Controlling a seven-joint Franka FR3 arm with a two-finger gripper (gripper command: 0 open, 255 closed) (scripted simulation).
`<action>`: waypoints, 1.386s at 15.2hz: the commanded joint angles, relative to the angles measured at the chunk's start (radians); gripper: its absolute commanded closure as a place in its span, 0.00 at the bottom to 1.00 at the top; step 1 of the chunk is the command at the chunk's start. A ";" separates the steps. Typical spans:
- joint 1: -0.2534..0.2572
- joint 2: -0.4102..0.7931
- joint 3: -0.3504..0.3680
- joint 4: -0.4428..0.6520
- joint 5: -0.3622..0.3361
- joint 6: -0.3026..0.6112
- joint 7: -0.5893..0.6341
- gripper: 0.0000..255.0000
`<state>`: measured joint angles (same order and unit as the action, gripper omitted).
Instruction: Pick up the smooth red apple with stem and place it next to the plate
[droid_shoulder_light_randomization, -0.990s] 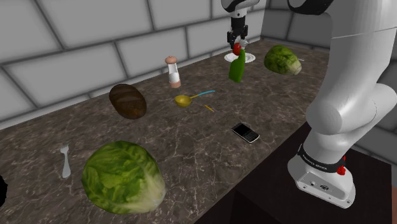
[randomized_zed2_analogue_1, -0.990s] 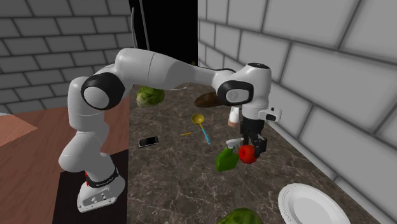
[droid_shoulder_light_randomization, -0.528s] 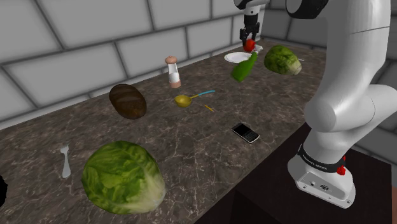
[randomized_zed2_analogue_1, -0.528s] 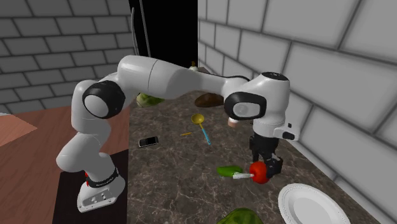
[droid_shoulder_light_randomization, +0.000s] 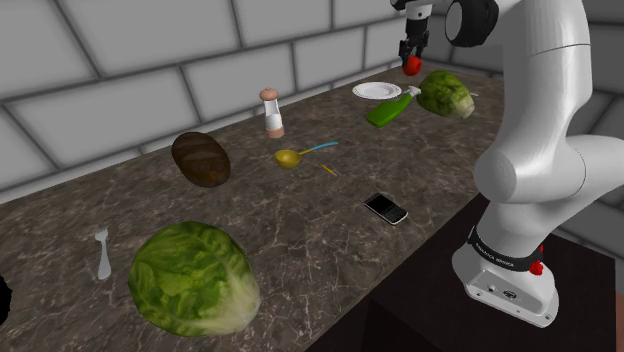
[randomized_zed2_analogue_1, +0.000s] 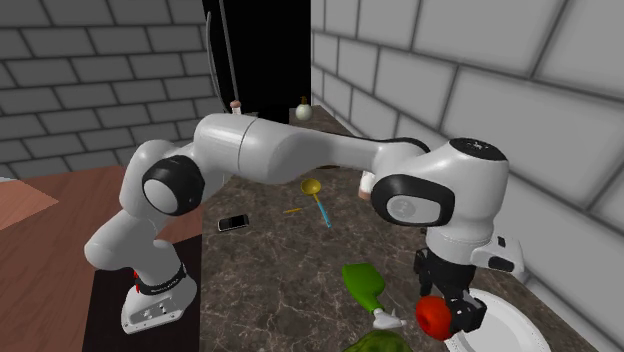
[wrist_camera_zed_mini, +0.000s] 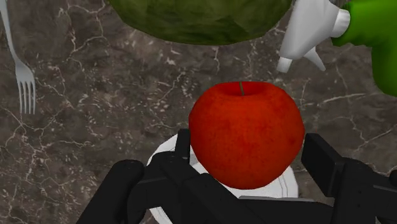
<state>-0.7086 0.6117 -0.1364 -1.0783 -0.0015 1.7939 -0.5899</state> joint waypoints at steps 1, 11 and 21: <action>-0.028 0.052 -0.002 0.071 0.010 -0.018 -0.028 1.00; -0.021 0.039 -0.001 -0.084 0.008 0.125 -0.022 1.00; -0.019 0.060 0.001 -0.184 0.009 0.246 -0.018 1.00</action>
<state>-0.7269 0.6723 -0.1357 -1.2481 0.0070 2.0251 -0.6072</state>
